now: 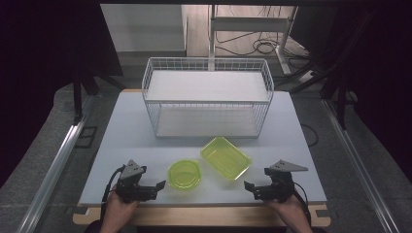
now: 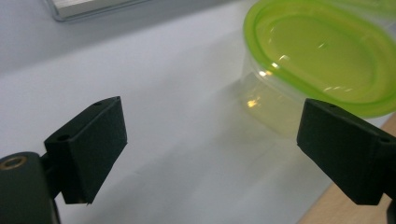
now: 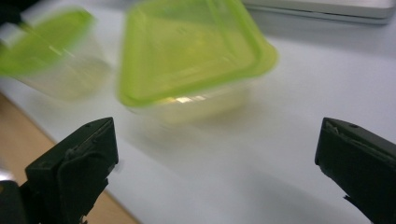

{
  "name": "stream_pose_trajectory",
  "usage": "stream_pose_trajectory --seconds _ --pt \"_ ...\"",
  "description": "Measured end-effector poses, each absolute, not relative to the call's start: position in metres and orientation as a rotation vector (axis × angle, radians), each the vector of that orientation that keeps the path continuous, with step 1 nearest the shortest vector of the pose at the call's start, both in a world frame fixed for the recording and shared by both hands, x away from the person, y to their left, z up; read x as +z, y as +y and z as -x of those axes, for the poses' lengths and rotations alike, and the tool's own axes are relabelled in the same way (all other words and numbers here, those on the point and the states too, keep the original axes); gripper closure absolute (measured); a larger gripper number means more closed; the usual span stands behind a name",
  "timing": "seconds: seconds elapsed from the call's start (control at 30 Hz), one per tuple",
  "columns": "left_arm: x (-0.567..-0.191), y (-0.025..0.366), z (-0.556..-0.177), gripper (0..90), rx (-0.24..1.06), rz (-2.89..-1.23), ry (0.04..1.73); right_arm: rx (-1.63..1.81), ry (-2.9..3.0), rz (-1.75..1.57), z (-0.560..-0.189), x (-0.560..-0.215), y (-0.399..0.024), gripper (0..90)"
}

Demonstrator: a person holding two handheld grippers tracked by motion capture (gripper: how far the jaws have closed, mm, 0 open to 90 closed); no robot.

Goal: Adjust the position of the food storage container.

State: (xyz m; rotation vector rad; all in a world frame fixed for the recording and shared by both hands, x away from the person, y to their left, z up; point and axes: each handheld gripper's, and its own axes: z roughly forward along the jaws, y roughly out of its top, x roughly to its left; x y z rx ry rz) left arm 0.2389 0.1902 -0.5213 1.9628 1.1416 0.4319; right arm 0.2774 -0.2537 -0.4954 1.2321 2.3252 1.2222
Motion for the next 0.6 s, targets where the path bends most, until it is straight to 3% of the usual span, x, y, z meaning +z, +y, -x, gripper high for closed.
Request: stream_pose_trajectory --seconds 0.07,0.23,0.43,0.6 --pt "-0.521 0.190 -0.238 5.5 0.479 -1.973 1.150 1.159 2.316 -1.201 -0.278 -0.496 -0.251 2.3" --pt "-0.518 0.196 -0.239 3.0 0.428 -1.929 1.168 1.172 2.326 -1.192 -0.277 -0.495 -0.249 6.1" --pt "-0.513 0.197 -0.238 8.1 0.404 -1.895 1.165 1.179 2.330 -1.189 -0.277 -0.495 -0.250 10.0" --pt "-0.506 0.198 -0.235 17.4 0.386 -1.903 1.113 1.162 2.335 -1.167 -0.277 -0.495 -0.250 12.1"
